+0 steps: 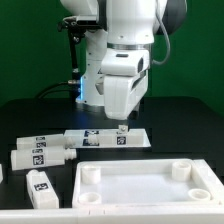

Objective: Assemble desk

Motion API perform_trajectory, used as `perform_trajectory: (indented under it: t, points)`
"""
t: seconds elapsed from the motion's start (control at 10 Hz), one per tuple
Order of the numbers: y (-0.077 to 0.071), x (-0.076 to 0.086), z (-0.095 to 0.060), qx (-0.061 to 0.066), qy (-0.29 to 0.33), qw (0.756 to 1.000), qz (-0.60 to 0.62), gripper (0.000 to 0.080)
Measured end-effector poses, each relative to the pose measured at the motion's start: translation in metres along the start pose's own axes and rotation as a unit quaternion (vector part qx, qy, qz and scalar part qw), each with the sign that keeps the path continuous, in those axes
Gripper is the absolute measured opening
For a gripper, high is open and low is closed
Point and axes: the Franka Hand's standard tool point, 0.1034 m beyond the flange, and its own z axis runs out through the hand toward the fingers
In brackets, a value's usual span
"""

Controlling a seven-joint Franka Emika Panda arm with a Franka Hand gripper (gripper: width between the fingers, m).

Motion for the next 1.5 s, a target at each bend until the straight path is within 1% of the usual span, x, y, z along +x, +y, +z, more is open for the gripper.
perform_trajectory:
  t: [0.1, 0.2, 0.5, 0.6, 0.7, 0.8, 0.9, 1.2, 1.3, 1.4, 1.5]
  points:
    - [-0.020, 0.001, 0.010, 0.000, 0.001, 1.000, -0.005, 0.0649]
    - [-0.027, 0.000, 0.014, -0.005, 0.004, 1.000, -0.009, 0.0649]
    - [-0.026, -0.001, 0.014, -0.003, 0.003, 1.000, -0.006, 0.0649]
    - [-0.026, -0.002, 0.015, -0.005, 0.004, 1.000, -0.006, 0.0649]
    - [-0.032, -0.003, 0.022, -0.012, 0.007, 1.000, -0.008, 0.0649]
    - [-0.040, -0.004, 0.030, -0.008, 0.006, 1.000, -0.008, 0.0649]
    - [-0.043, -0.006, 0.038, -0.006, 0.004, 1.000, -0.008, 0.0649]
    - [-0.042, -0.018, 0.054, 0.008, -0.002, 1.000, 0.002, 0.0649]
    - [-0.042, -0.020, 0.054, 0.009, -0.003, 1.000, 0.005, 0.0649]
    - [-0.042, -0.019, 0.054, 0.009, -0.003, 1.000, 0.006, 0.0624]
    - [-0.042, -0.020, 0.055, 0.009, -0.003, 1.000, 0.006, 0.0624]
